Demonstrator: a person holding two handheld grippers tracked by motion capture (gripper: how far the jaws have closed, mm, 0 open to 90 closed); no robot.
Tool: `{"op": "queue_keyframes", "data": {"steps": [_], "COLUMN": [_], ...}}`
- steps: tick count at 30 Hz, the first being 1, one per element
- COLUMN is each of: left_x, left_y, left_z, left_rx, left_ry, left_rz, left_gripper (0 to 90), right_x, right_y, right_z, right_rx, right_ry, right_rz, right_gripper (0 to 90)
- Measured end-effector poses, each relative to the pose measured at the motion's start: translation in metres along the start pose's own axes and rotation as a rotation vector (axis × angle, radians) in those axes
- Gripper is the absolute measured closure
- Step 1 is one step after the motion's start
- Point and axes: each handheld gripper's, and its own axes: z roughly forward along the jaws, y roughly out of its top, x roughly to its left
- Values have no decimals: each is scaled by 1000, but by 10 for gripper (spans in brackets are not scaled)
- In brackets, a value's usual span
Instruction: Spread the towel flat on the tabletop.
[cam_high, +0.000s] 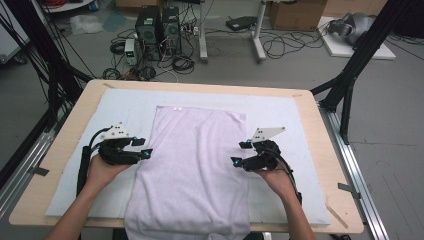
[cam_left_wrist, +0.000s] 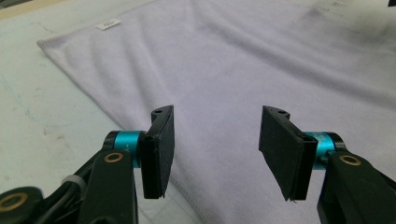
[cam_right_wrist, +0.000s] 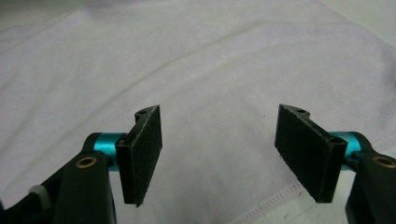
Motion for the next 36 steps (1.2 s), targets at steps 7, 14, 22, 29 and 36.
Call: {"op": "queue_keyframes", "data": {"steps": [7, 14, 22, 29, 36], "left_x": [7, 18, 32, 47, 65], "left_y": [11, 19, 48, 73, 76], "left_z": [5, 8, 9, 15, 27], "left_rx": [-2, -24, -8, 14, 31], "left_ry": [-6, -12, -12, -18, -37], "left_rz": [-4, -17, 10, 23, -3], "left_gripper": [460, 463, 468, 469, 468], "right_x": [-6, -17, -35, -56, -73], "right_y": [2, 17, 39, 55, 54], "right_z": [1, -1, -3, -5, 0], "right_rx": [2, 3, 24, -7, -16], "right_ry": [-2, -2, -10, -22, -30], "right_rz": [4, -6, -24, -8, 29], "right_gripper": [309, 304, 303, 301, 302]}}
